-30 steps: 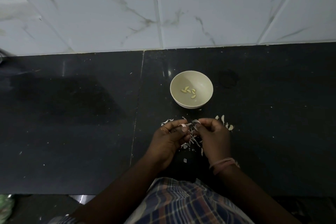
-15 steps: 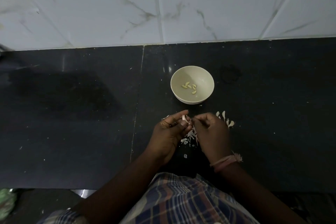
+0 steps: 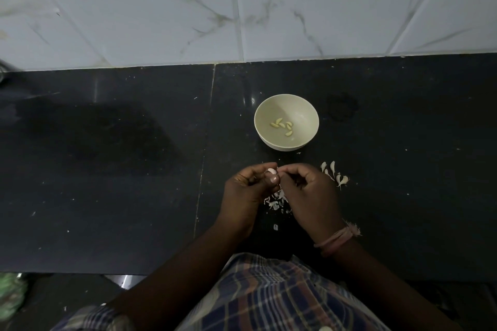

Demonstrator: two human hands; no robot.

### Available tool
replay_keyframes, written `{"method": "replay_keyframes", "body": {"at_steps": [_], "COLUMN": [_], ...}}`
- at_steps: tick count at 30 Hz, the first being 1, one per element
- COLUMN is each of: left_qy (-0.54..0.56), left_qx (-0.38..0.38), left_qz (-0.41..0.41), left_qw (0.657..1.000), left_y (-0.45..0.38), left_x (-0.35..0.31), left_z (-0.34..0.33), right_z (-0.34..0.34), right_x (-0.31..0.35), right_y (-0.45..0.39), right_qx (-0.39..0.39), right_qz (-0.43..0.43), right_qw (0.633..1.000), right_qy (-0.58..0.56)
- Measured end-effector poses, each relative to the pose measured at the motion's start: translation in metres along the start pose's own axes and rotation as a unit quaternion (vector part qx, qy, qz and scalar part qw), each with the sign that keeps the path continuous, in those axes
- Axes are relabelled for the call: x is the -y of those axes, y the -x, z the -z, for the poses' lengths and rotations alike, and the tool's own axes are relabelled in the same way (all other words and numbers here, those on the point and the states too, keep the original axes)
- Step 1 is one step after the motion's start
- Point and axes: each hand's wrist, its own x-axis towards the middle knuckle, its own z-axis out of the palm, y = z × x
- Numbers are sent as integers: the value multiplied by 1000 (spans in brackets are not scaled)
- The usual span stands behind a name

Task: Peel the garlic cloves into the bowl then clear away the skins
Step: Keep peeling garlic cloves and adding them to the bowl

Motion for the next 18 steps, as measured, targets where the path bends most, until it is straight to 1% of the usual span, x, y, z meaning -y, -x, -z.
{"method": "replay_keyframes", "body": {"at_steps": [4,8,12,14,18], "left_qy": [0,22,41,57,48], "left_qx": [6,9,-6,-13,-16], "left_qz": [-1,10,17,23,21], "left_qw": [1000,1000,999,998,999], "left_y": [3,6,7,7,10], "left_x": [-4,-7,-9,-9,-10], "left_z": [-2,-10,-12,-11,-12], "right_z": [0,2,0,0,2], "right_x": [2,1,0,-1,-3], "right_y": [-1,-4,-5,-5,-4], "right_qx": [13,-4,-9,-15,-20], "right_qz": [-25,-23,-26,-8,79], "right_qw": [999,999,998,999,996], "right_qy": [-38,-43,-54,-40,47]}}
